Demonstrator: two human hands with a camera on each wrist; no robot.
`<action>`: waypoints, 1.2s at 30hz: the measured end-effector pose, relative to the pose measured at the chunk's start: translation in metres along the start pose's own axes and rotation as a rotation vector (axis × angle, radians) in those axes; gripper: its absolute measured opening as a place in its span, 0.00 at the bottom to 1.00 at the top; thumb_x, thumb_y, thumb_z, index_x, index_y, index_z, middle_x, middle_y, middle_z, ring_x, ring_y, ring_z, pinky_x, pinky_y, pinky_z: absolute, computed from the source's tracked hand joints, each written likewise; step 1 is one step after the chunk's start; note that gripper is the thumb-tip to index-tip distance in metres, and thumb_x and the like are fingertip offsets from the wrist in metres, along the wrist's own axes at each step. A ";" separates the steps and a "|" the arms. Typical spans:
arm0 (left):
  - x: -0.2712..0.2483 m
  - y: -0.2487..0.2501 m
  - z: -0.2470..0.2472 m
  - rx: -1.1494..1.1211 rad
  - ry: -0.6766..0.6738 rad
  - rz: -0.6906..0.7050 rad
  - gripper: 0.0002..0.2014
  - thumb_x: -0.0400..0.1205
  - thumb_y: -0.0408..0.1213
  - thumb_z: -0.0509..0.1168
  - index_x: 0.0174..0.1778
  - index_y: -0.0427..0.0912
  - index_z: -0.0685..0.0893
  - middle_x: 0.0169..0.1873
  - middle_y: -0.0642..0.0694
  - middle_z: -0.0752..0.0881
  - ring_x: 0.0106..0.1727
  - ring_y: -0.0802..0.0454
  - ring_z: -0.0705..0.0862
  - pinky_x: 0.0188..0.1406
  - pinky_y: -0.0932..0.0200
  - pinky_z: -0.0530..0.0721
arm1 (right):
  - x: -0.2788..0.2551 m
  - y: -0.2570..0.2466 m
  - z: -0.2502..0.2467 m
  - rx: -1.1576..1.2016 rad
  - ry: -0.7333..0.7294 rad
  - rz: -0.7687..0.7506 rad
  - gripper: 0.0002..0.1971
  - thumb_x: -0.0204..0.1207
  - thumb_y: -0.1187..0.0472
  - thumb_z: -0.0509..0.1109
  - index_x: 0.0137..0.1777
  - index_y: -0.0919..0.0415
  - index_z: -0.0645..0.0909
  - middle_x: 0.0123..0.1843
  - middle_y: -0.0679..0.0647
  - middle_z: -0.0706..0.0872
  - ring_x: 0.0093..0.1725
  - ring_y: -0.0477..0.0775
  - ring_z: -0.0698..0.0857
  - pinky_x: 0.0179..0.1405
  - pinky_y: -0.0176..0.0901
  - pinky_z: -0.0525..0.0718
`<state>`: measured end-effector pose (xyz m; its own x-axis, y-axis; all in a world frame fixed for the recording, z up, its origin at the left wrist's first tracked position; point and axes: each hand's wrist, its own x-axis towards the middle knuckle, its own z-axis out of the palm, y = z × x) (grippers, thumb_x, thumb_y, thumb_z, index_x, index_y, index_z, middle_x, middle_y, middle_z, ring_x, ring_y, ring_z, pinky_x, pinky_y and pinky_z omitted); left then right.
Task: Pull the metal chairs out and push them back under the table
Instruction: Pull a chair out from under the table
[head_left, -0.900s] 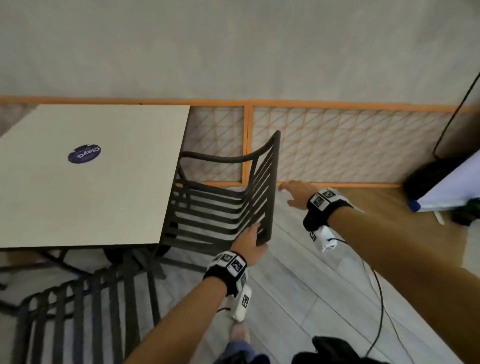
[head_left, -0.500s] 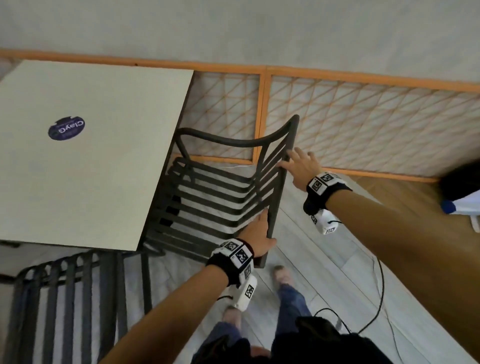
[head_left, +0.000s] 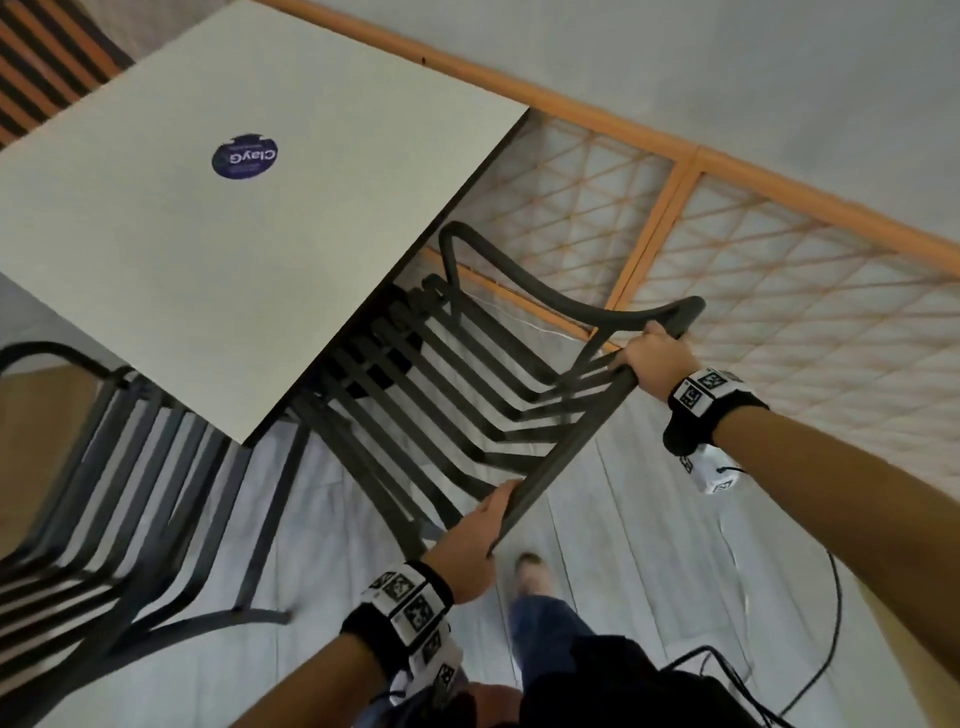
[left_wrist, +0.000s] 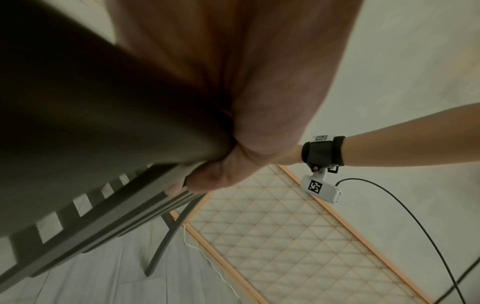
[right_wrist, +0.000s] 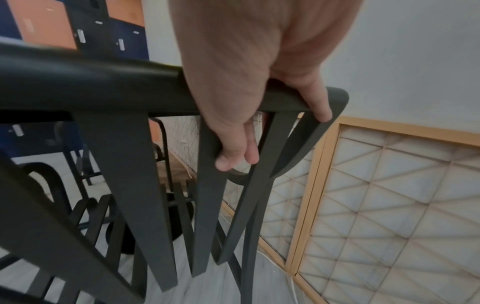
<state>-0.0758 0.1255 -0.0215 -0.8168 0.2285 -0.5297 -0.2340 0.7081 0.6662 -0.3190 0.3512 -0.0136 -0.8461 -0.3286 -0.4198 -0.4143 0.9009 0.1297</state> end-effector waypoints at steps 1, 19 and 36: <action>0.003 0.002 0.000 0.001 0.012 -0.012 0.40 0.80 0.25 0.57 0.81 0.58 0.48 0.71 0.43 0.76 0.65 0.50 0.81 0.70 0.59 0.76 | 0.005 0.005 0.000 0.012 0.011 -0.008 0.15 0.81 0.63 0.61 0.57 0.47 0.87 0.58 0.54 0.84 0.65 0.62 0.69 0.65 0.67 0.69; 0.076 0.018 -0.047 -0.061 0.118 -0.057 0.45 0.74 0.21 0.62 0.80 0.58 0.48 0.65 0.39 0.78 0.59 0.44 0.82 0.65 0.50 0.81 | 0.111 0.012 -0.059 -0.006 0.044 -0.151 0.15 0.83 0.64 0.60 0.54 0.51 0.89 0.37 0.47 0.72 0.61 0.66 0.72 0.62 0.62 0.75; 0.116 0.020 -0.104 -0.122 0.125 -0.083 0.42 0.73 0.18 0.59 0.79 0.55 0.54 0.57 0.41 0.79 0.45 0.51 0.78 0.48 0.54 0.82 | 0.187 0.003 -0.094 -0.037 0.047 -0.082 0.13 0.80 0.63 0.64 0.51 0.50 0.89 0.46 0.57 0.75 0.51 0.59 0.70 0.52 0.63 0.80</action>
<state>-0.2302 0.0967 -0.0152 -0.8497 0.0825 -0.5208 -0.3589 0.6331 0.6858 -0.5101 0.2661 -0.0074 -0.8231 -0.4148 -0.3880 -0.4944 0.8595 0.1300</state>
